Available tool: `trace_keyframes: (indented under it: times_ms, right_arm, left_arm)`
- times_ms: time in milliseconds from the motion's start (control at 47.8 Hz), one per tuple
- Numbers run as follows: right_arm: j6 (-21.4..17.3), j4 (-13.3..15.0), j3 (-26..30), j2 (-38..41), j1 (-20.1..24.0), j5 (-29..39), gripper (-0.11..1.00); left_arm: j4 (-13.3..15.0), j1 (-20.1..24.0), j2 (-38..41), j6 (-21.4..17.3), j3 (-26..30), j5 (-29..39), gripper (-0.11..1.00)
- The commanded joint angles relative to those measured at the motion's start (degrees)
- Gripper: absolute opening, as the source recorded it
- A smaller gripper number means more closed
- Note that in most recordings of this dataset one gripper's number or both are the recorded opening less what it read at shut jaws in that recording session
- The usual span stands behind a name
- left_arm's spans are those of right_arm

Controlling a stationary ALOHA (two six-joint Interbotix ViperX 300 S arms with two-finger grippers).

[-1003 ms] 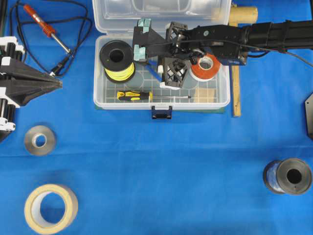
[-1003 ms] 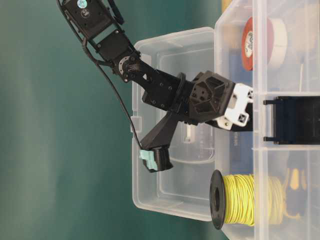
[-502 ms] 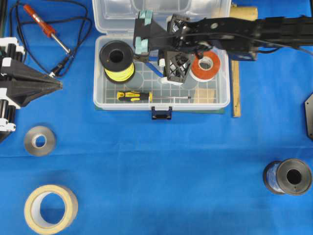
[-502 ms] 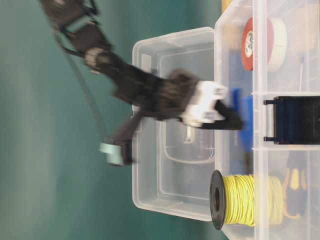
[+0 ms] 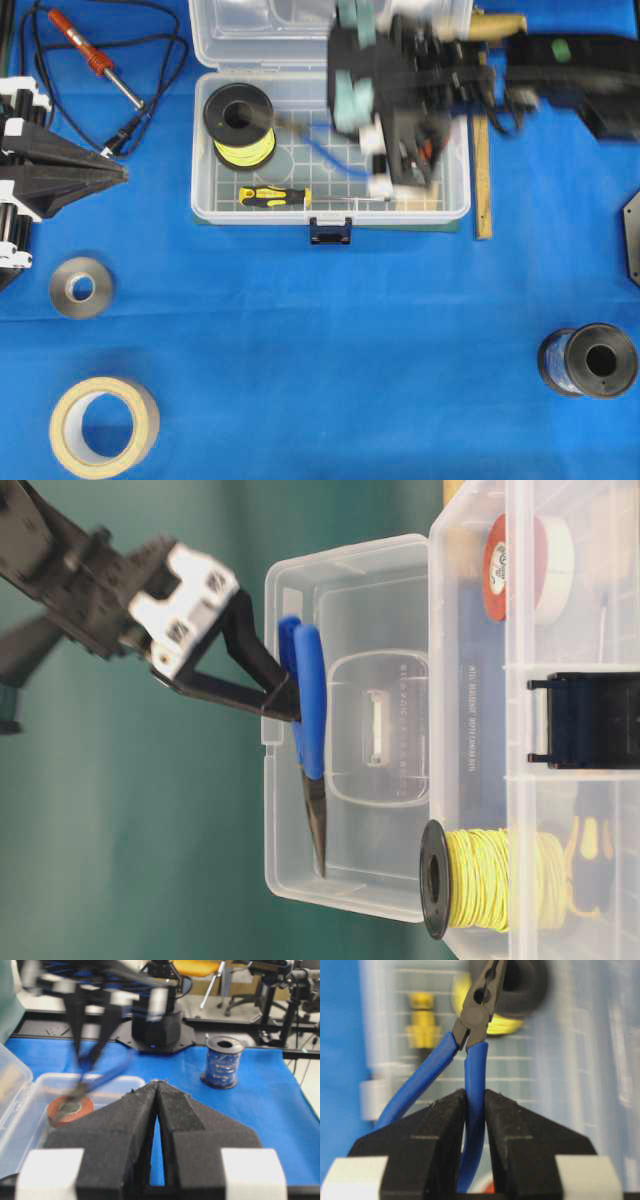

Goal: Pick the nipper from the toolbox among several items.
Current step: 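Lift the pliers out of the toolbox and carry them toward the front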

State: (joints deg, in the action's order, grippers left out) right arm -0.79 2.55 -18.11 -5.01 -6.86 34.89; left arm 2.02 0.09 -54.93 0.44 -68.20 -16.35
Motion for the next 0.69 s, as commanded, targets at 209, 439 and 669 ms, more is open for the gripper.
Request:
trace_keyframes:
  times_ms: [209, 439, 669]
  right_arm:
    - [-6.9, -0.2, -2.5, 0.6, 12.6, -7.4, 0.13]
    - [-14.7, -0.1, -4.0, 8.6, 18.7, -14.1, 0.13]
    - [-21.4, -0.1, -4.1, 16.6, 20.5, -17.1, 0.13]
  left_arm:
    - [0.2, -0.1, 0.4, 0.3, 0.4, -0.3, 0.0]
    - [0.2, -0.1, 0.3, 0.3, 0.4, -0.3, 0.0]
    - [0.2, -0.1, 0.3, 0.3, 0.4, -0.2, 0.0]
